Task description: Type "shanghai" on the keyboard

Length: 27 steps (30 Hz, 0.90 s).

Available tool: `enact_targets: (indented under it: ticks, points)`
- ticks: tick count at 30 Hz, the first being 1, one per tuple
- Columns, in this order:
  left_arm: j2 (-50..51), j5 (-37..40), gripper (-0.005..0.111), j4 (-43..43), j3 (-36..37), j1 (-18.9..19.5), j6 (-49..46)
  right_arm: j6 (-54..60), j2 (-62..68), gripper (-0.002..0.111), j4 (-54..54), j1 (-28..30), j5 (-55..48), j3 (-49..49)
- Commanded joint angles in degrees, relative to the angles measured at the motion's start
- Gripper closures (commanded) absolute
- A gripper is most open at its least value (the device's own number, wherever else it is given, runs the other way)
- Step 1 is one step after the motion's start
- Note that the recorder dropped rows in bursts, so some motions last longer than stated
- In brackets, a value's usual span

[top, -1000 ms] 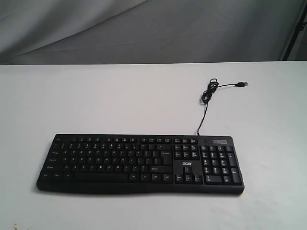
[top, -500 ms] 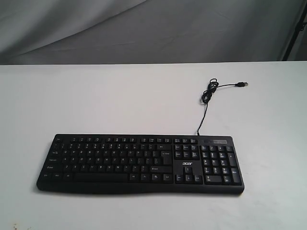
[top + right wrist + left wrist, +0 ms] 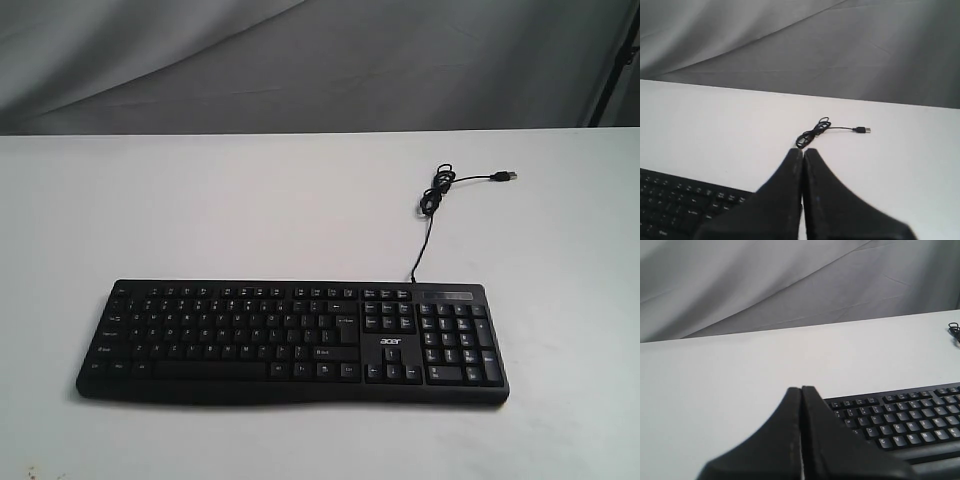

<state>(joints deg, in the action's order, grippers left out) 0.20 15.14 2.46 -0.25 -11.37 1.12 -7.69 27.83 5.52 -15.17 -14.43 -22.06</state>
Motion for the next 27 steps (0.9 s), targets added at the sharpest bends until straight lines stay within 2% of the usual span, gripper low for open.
enact_targets:
  ticks: [1, 4, 8, 13, 20, 27]
  points:
    - [-0.2, -0.28, 0.107, 0.04, 0.25, -0.23, 0.16, -7.83, 6.74, 0.108, 0.94, -5.32, 7.41, -0.42]
    - [-0.2, -0.28, 0.107, 0.04, 0.25, -0.23, 0.16, -14.42, 11.66, 0.108, 1.53, -11.82, 8.68, -0.42]
    - [-0.2, -0.28, 0.107, 0.04, 0.25, -0.23, 0.16, -15.35, 20.19, 0.108, 7.38, -23.3, 13.66, -1.03]
    - [-0.2, -0.28, 0.107, 0.04, 0.25, -0.23, 0.16, -17.23, 35.09, 0.108, 7.52, -35.56, 13.86, -9.59]
    - [-0.2, -0.28, 0.107, 0.04, 0.25, -0.23, 0.16, -12.34, 53.62, 0.108, 7.52, -41.75, 12.38, -25.81]
    - [-0.2, -0.28, 0.107, 0.04, 0.25, -0.23, 0.16, -13.83, 64.45, 0.108, -0.87, -42.13, 12.44, -31.61]
